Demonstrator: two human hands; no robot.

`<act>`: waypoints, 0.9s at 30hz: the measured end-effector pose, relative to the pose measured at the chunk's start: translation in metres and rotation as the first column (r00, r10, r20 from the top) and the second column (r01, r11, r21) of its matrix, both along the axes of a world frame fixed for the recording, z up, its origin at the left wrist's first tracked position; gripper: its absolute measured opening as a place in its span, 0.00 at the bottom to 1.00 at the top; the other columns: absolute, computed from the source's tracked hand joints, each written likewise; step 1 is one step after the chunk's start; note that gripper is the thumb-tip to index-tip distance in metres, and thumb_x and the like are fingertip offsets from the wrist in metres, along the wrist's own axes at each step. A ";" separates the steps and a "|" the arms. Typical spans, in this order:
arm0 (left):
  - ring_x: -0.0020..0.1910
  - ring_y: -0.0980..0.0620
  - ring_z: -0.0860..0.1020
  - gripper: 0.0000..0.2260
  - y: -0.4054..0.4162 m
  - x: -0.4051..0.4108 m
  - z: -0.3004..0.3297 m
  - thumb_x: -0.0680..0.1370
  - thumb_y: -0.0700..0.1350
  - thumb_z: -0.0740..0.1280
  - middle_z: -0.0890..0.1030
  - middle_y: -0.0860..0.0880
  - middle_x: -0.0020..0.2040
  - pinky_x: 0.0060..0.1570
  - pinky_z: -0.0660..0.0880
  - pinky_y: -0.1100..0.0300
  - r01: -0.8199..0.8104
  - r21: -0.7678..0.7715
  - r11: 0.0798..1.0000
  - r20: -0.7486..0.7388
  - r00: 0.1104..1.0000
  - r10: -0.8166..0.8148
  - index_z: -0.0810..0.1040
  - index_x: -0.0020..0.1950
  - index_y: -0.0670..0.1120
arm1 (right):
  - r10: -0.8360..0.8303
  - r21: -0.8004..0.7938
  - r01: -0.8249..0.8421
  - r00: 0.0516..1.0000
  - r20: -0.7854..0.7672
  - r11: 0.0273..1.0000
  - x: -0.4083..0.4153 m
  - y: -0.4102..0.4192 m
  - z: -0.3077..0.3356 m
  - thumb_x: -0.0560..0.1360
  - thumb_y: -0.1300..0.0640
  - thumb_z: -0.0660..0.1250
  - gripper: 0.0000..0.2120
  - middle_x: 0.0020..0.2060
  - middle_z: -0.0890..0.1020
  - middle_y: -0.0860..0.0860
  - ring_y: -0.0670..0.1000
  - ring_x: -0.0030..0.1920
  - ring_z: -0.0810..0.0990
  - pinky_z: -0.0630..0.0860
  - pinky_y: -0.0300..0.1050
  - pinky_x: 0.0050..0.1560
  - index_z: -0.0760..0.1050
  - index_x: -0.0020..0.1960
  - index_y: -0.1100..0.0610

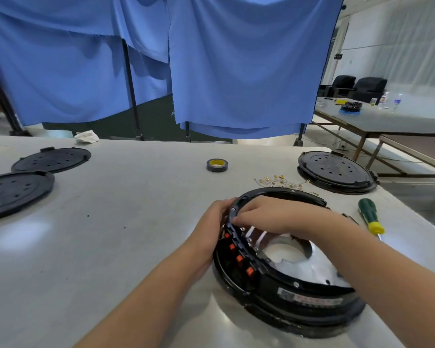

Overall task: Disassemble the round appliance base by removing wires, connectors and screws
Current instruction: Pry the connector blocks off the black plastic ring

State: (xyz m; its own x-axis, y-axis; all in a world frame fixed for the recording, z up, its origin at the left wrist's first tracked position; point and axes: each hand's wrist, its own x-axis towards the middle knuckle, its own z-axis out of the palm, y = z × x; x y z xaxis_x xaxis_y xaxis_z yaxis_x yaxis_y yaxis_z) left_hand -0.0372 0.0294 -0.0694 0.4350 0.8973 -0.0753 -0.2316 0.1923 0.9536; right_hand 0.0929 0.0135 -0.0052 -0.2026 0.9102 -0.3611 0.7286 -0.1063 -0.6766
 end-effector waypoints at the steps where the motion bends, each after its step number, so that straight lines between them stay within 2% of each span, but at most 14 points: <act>1: 0.45 0.53 0.83 0.16 0.000 0.000 0.000 0.74 0.50 0.58 0.85 0.50 0.48 0.46 0.78 0.61 0.036 0.021 0.999 -0.011 0.999 -0.035 0.86 0.44 0.53 | -0.004 -0.052 0.001 0.998 -0.058 0.999 0.004 0.000 0.001 0.78 0.56 0.61 0.10 0.39 0.81 0.54 0.50 0.35 0.81 0.79 0.42 0.36 0.79 0.44 0.59; 4: 0.49 0.59 0.82 0.16 0.004 -0.005 -0.001 0.74 0.48 0.58 0.85 0.55 0.49 0.47 0.77 0.65 0.134 0.114 0.984 -0.142 0.983 -0.118 0.84 0.48 0.59 | -0.024 -0.177 -0.017 0.973 -0.229 0.984 0.017 -0.001 0.000 0.78 0.62 0.61 0.08 0.36 0.81 0.53 0.50 0.35 0.81 0.79 0.41 0.37 0.79 0.45 0.60; 6: 0.49 0.63 0.81 0.16 0.009 -0.012 0.001 0.72 0.47 0.59 0.85 0.58 0.50 0.45 0.76 0.67 0.175 0.155 0.972 -0.254 0.958 -0.131 0.83 0.51 0.61 | -0.050 -0.229 -0.014 0.961 -0.273 0.973 0.021 -0.001 -0.001 0.78 0.62 0.63 0.07 0.31 0.80 0.52 0.48 0.32 0.80 0.79 0.40 0.35 0.78 0.44 0.60; 10: 0.58 0.61 0.78 0.17 0.019 -0.028 -0.002 0.71 0.53 0.65 0.82 0.58 0.58 0.61 0.72 0.56 0.194 0.159 0.968 -0.365 0.922 -0.125 0.79 0.60 0.59 | -0.094 -0.268 0.017 0.956 -0.278 0.963 0.022 0.000 -0.004 0.77 0.61 0.64 0.04 0.35 0.78 0.54 0.49 0.34 0.79 0.79 0.41 0.36 0.77 0.46 0.61; 16: 0.61 0.55 0.78 0.20 0.016 -0.030 -0.004 0.75 0.45 0.66 0.80 0.54 0.62 0.55 0.75 0.65 0.288 0.109 0.951 -0.228 0.939 -0.258 0.73 0.67 0.51 | -0.155 -0.294 0.037 0.909 -0.388 0.955 0.024 0.003 -0.010 0.76 0.65 0.65 0.09 0.41 0.81 0.57 0.49 0.35 0.82 0.81 0.40 0.39 0.78 0.55 0.66; 21: 0.62 0.48 0.78 0.21 0.013 -0.027 -0.004 0.74 0.39 0.63 0.80 0.44 0.63 0.57 0.74 0.62 0.304 0.145 0.942 -0.087 0.952 -0.294 0.73 0.68 0.43 | -0.188 -0.335 0.032 0.877 -0.443 0.942 0.027 0.003 -0.012 0.76 0.65 0.66 0.04 0.38 0.84 0.55 0.48 0.35 0.84 0.80 0.37 0.37 0.81 0.45 0.61; 27: 0.63 0.48 0.77 0.19 0.014 -0.027 -0.004 0.76 0.38 0.63 0.80 0.44 0.63 0.59 0.74 0.61 0.322 0.140 0.936 -0.038 0.947 -0.320 0.74 0.67 0.44 | -0.214 -0.370 0.023 0.848 -0.484 0.929 0.030 0.004 -0.013 0.74 0.63 0.69 0.06 0.36 0.85 0.55 0.47 0.34 0.84 0.79 0.35 0.34 0.81 0.38 0.59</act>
